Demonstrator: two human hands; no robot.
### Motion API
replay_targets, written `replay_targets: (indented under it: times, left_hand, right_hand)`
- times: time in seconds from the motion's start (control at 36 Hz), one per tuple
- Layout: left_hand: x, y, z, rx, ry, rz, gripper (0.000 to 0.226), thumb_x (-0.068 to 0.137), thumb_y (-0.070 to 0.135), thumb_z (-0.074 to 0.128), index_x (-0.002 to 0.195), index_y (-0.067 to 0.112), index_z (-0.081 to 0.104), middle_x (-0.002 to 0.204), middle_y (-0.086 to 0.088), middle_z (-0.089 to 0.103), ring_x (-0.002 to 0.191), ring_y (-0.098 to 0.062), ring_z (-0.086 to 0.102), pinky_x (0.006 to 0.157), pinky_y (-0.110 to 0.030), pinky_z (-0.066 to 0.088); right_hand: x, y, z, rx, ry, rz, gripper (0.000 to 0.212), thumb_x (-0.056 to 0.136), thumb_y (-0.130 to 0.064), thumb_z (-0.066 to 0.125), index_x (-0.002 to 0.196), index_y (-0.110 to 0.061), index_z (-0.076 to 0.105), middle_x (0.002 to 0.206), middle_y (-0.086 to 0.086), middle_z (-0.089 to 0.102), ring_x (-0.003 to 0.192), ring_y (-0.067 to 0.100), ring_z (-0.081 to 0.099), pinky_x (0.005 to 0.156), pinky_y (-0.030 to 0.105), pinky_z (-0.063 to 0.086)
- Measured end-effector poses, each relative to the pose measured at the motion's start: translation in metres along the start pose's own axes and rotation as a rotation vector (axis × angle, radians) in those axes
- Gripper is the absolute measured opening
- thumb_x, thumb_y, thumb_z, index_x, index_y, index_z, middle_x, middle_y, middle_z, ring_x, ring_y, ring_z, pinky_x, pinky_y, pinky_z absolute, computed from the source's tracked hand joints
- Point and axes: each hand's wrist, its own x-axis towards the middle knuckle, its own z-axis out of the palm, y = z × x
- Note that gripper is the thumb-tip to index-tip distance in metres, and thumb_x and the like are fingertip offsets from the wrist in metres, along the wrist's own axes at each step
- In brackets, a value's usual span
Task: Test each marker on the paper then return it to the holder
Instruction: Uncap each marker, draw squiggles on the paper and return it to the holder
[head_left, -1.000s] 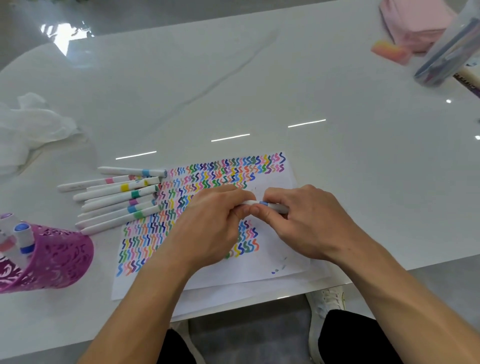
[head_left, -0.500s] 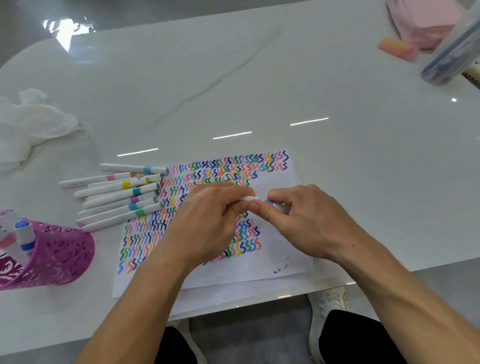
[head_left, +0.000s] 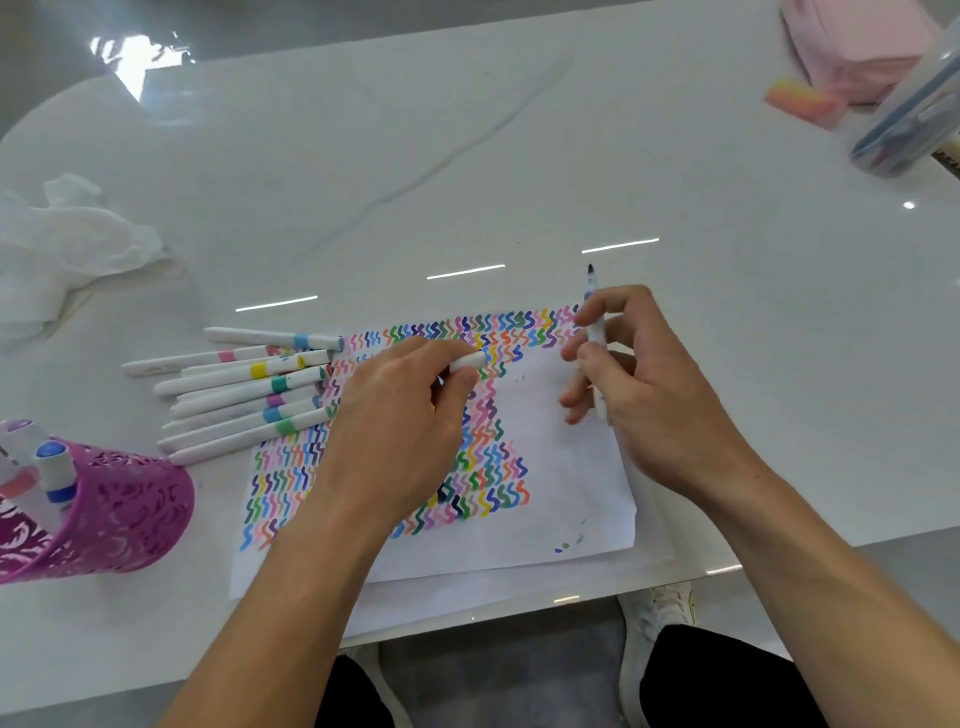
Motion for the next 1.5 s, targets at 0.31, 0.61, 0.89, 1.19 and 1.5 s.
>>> replay_targets:
  times: [0.31,0.61,0.89,1.19,1.5]
  left_hand:
    - [-0.001,0.004,0.009,-0.022,-0.057,0.009,0.014,0.098,0.034,0.062,0.105,0.032,0.073,0.083,0.015,0.058,0.077,-0.005,0.053,0.070,-0.021,0.034]
    - [-0.001,0.008,0.016,0.040,-0.114,0.153,0.016,0.087,0.027,0.076,0.103,0.029,0.079,0.100,0.017,0.071,0.096,-0.013,0.054,0.086,-0.018,0.037]
    - [0.000,0.005,0.021,0.091,-0.235,0.209,0.020,0.092,0.018,0.068,0.109,0.021,0.078,0.118,0.011,0.071,0.110,-0.015,0.058,0.099,-0.026,0.043]
    - [-0.001,0.004,0.021,0.069,-0.250,0.183,0.021,0.095,0.022,0.064,0.111,0.023,0.077,0.120,0.013,0.070,0.112,-0.012,0.055,0.099,-0.020,0.038]
    - [0.000,0.005,0.021,0.052,-0.254,0.121,0.021,0.095,0.024,0.065,0.113,0.025,0.077,0.122,0.015,0.068,0.116,-0.010,0.052,0.097,-0.008,0.024]
  right_hand:
    - [0.000,0.010,0.002,0.052,-0.042,-0.015,0.021,0.092,-0.026,0.079,0.109,-0.032,0.069,0.088,-0.001,0.073,0.078,0.014,0.069,0.076,0.037,0.060]
    - [0.003,0.018,0.019,0.197,0.100,-0.044,0.012,0.100,-0.020,0.060,0.110,-0.023,0.066,0.065,0.006,0.070,0.057,0.020,0.064,0.058,0.029,0.052]
    - [0.006,0.024,0.028,0.167,0.178,-0.008,0.006,0.084,-0.028,0.070,0.087,-0.024,0.068,0.081,0.004,0.076,0.075,0.026,0.075,0.069,0.052,0.062]
    - [0.008,0.025,0.032,0.095,0.194,0.025,0.007,0.085,-0.031,0.067,0.089,-0.025,0.066,0.082,-0.002,0.074,0.075,0.022,0.073,0.069,0.052,0.061]
    - [0.010,0.024,0.032,0.090,0.177,0.024,0.007,0.083,-0.030,0.067,0.082,-0.024,0.067,0.074,-0.004,0.073,0.065,0.015,0.069,0.057,0.031,0.056]
